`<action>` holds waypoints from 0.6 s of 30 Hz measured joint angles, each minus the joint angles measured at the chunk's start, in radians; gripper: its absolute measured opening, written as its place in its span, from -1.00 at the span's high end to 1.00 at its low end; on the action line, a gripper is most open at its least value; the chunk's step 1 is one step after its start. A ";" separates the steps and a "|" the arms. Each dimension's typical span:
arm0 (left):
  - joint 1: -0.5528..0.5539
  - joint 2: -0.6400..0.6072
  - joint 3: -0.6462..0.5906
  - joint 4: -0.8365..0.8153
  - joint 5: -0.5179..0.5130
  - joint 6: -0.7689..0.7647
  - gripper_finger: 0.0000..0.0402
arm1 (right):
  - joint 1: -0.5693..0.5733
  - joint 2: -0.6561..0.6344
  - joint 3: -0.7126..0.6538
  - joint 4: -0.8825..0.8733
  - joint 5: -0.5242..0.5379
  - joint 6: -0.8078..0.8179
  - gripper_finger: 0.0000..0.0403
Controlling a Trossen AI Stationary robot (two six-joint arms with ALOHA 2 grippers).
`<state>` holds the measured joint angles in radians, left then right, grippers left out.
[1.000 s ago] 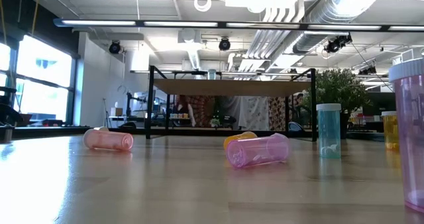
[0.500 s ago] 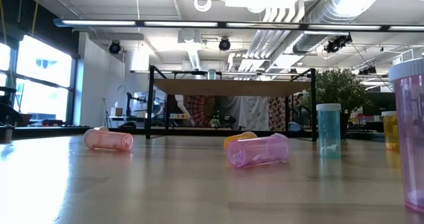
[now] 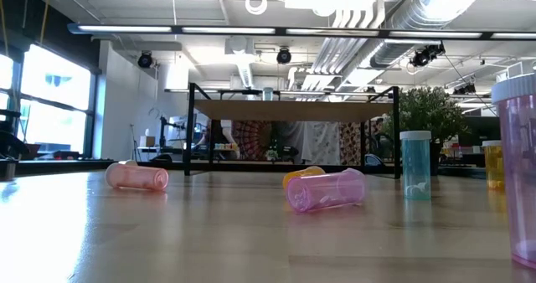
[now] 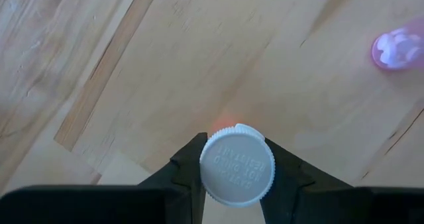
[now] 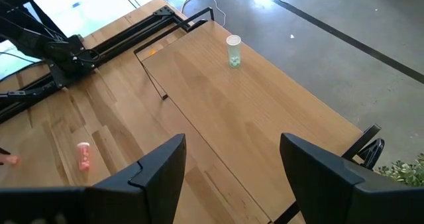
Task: Pick and place medicine bottles onto shelf by color
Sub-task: Put the bottom left pink pill bottle on the shelf
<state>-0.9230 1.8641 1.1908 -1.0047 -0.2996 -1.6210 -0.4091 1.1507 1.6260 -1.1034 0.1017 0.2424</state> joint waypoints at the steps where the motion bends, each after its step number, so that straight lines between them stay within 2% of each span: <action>1: 0.000 0.000 0.000 0.001 0.000 0.000 0.55 | 0.000 0.000 0.000 0.000 0.000 0.000 -0.17; 9: 0.000 -0.027 0.000 0.017 -0.001 0.000 0.54 | 0.000 0.000 0.000 -0.019 0.000 0.001 -0.17; 18: 0.030 -0.156 0.000 0.021 -0.034 0.006 0.53 | 0.000 0.000 0.000 -0.021 0.000 0.003 -0.17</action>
<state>-0.8935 1.7083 1.1904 -0.9834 -0.3337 -1.6149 -0.4091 1.1507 1.6260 -1.1248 0.1013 0.2451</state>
